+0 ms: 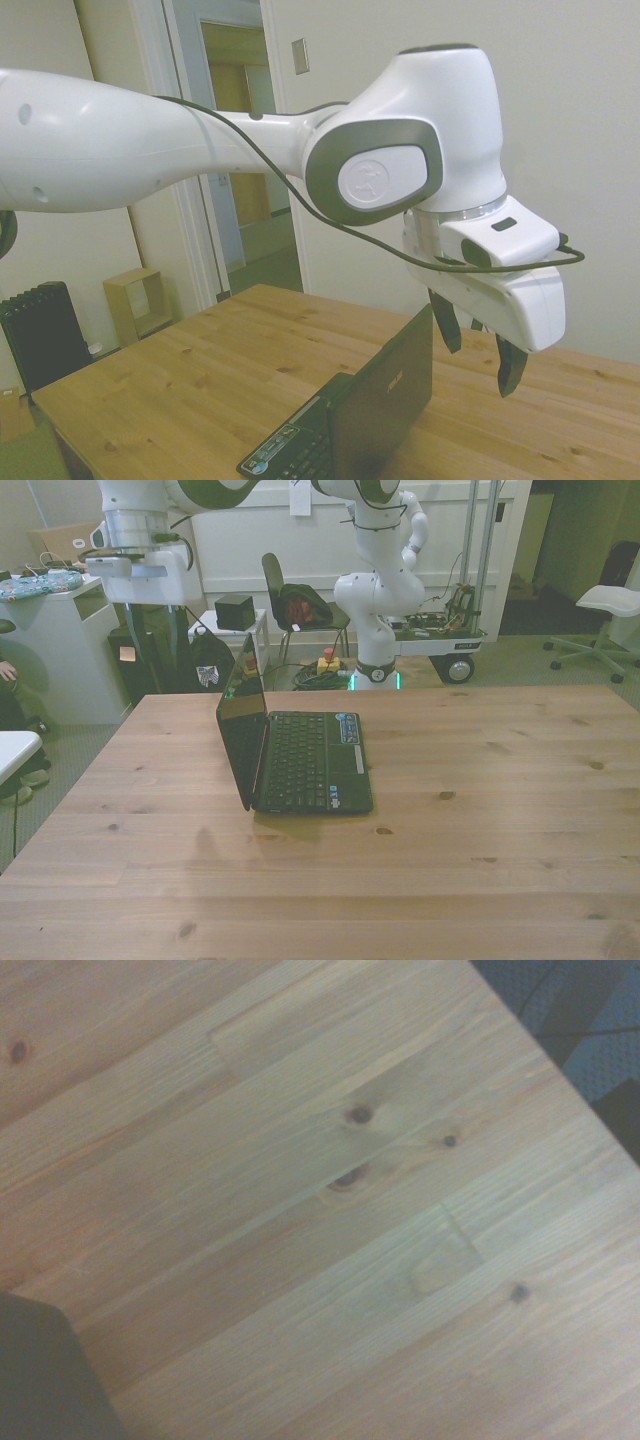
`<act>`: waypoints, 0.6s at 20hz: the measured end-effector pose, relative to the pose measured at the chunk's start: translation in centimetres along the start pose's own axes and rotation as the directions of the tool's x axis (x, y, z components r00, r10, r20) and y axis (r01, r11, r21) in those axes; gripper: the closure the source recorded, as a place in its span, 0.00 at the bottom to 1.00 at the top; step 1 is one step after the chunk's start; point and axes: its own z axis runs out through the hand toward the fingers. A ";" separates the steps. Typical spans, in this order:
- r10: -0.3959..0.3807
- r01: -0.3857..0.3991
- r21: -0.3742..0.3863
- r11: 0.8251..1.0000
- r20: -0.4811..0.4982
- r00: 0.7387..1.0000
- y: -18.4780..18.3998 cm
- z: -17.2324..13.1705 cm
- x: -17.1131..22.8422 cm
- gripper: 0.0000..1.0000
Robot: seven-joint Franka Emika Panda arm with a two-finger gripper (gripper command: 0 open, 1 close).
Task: Close the laptop
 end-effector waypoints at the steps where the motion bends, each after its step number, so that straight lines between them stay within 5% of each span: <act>1: -0.002 0.002 -0.007 1.000 0.007 1.000 -0.1 0.6 0.0 0.00; 3: -0.004 0.005 -0.020 1.000 0.021 1.000 -0.3 1.7 -0.2 0.00; 4: -0.008 0.008 -0.024 1.000 0.028 1.000 -0.5 2.1 -0.4 1.00; 12: -0.005 0.008 -0.044 0.999 0.066 0.998 0.1 4.2 -1.2 1.00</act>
